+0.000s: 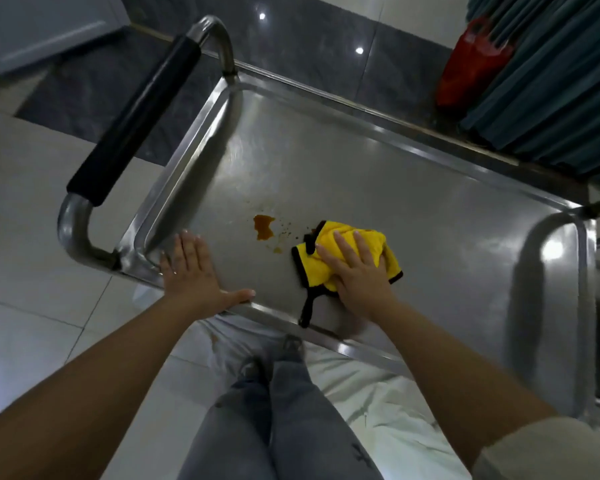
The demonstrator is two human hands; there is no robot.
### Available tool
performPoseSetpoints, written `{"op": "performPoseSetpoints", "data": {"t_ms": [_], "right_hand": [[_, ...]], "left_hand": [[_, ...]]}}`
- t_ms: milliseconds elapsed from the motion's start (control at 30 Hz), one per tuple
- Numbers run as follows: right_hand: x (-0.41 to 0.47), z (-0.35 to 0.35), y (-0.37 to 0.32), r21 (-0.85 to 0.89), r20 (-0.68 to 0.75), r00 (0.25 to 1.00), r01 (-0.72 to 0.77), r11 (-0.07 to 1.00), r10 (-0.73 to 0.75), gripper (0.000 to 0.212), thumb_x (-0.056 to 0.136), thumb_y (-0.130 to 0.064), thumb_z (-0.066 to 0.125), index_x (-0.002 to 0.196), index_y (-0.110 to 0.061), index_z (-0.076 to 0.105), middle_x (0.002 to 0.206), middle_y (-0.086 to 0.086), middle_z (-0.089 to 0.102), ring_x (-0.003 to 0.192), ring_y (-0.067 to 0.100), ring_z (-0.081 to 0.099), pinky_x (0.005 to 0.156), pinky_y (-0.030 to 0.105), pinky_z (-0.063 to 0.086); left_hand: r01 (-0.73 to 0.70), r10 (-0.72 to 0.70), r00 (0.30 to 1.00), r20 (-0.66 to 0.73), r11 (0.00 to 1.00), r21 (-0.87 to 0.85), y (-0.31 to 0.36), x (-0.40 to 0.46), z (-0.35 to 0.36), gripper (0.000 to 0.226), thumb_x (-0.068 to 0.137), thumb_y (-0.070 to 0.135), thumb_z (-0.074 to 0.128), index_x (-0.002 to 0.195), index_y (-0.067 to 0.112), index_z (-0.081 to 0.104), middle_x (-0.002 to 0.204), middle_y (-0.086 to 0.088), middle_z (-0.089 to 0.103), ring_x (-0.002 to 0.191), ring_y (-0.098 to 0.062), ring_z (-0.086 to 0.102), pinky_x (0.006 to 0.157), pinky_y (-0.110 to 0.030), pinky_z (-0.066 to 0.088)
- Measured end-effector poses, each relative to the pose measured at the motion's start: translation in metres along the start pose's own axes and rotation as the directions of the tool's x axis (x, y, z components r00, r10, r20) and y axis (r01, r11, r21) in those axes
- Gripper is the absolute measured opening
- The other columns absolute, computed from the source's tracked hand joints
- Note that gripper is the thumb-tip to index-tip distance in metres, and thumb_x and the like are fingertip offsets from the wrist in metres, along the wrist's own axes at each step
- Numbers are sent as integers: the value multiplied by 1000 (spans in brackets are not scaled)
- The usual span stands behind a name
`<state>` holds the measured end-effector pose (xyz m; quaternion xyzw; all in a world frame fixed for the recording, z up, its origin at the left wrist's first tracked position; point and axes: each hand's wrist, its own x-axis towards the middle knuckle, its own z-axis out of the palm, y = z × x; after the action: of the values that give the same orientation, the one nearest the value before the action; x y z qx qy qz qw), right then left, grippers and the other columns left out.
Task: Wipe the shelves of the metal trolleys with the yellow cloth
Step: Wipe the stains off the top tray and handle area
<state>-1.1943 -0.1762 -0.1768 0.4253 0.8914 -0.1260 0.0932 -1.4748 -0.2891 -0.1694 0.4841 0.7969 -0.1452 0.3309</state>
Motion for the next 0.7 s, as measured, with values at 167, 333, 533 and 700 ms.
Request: {"op": "performPoseSetpoints", "data": {"t_ms": [167,333,533,700], "right_hand": [[87,-24,29,96,46,994,-100,990,96,64,97,-31,41,145,-52,5,160,-9,-6,146,30,-11,104,73,16],[160,-46,54,131,46,993,-115,985,109,62,96,-31,42,145,-53,9,161,-9,-4,146,32,-10,104,74,9],[235,-77,72,123,104,986,-143,982,131,70,91,-20,45,144,-53,15,161,-6,-2,145,34,-10,103,76,9],[218,-78,70,77,85,996,-45,996,38,74,85,-9,50,142,-51,26,161,-7,5,146,31,-6,102,75,14]], "left_hand": [[22,-22,1000,2,1000,8,0,2,3,145,29,106,-1,118,7,-56,129,-16,-61,121,-32,-56,107,-53,-24],[27,-27,999,-26,1000,-1,0,3,7,145,36,106,6,126,8,-52,133,-13,-59,126,-29,-52,108,-52,-24],[42,-43,998,-44,999,-16,3,4,8,145,38,104,8,131,7,-48,138,-15,-54,130,-31,-48,113,-53,-19],[43,-44,998,-48,999,-33,5,4,8,145,37,103,10,128,8,-51,136,-14,-56,127,-29,-51,112,-53,-20]]}}
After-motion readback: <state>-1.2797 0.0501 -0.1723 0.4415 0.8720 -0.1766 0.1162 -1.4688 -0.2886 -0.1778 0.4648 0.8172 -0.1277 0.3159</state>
